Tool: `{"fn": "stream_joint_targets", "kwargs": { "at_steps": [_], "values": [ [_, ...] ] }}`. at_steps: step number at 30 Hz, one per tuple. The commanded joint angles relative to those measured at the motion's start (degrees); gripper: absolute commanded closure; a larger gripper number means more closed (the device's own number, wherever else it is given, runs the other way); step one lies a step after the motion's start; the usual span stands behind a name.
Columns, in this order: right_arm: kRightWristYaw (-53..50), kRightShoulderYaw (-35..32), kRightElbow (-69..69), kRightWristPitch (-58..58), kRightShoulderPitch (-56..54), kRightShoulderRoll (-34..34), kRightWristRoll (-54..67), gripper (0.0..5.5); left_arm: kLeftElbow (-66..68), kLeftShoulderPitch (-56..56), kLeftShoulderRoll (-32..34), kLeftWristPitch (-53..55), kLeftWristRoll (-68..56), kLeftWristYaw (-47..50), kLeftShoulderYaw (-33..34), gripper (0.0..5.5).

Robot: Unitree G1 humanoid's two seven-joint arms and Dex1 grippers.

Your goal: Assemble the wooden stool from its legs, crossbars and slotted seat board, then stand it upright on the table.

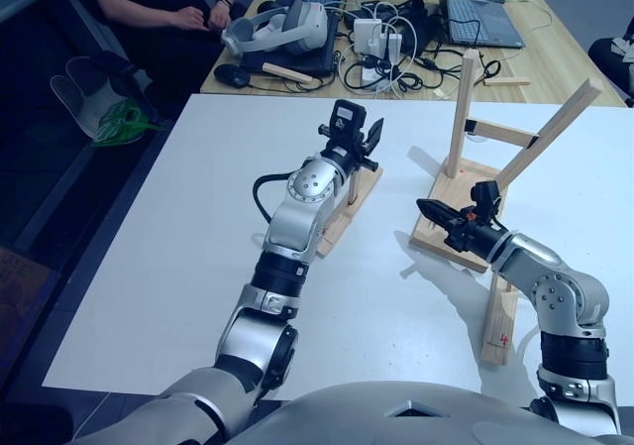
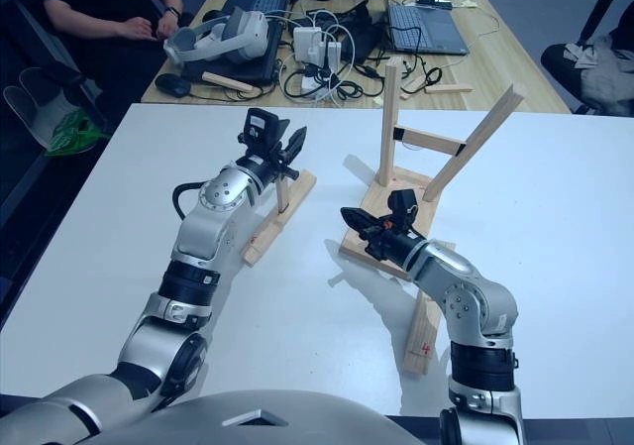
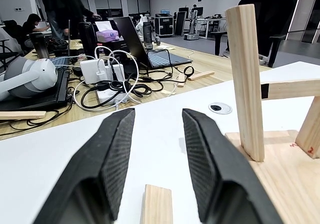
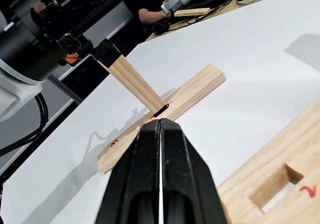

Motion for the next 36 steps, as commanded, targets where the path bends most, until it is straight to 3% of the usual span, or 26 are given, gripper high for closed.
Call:
{"fn": "stream_joint_targets", "kwargs": {
  "at_steps": [1,6,9,14,22,28,34,36],
  "values": [
    [0.01,-0.43,1.14,-0.42,-1.1,0.13,0.33,5.5,-3.26,-1.13,-0.46,5.52,-2.64,1.56,3.86,3.77],
    [-0.01,-0.48,1.93,-0.73,-1.36,0.35,0.39,5.5,-12.87,-8.9,0.94,13.56,-7.37,4.58,10.5,3.77],
    [-0.07,-0.29,1.89,-0.99,-1.23,0.44,0.21,5.5,-16.17,-5.65,5.54,21.73,-5.77,5.67,11.7,3.77],
    [-0.43,-0.43,1.43,-1.38,-0.64,0.94,0.41,5.5,-19.36,7.59,14.07,27.93,-2.78,-1.15,2.84,3.77],
    [-0.47,-0.83,2.11,-1.43,-0.88,1.11,0.71,5.5,-21.43,10.49,7.27,25.76,-3.02,-3.75,-7.11,3.77],
    [-0.43,-0.68,3.21,-1.74,-1.74,1.37,0.66,5.5,-18.4,8.89,8.92,24.94,2.29,-9.09,-21.52,3.77],
    [-1.28,-2.08,2.55,-2.56,-1.5,2.77,1.65,5.5,-12.36,2.66,10.27,21.69,5.35,-7.89,-16.51,3.77],
    [2.6,-0.38,-2.64,1.14,2.26,-1.51,4.0,5.5,-8.46,-0.85,10.41,20.07,5.34,-7.64,-13.49,3.77]
  ]
}}
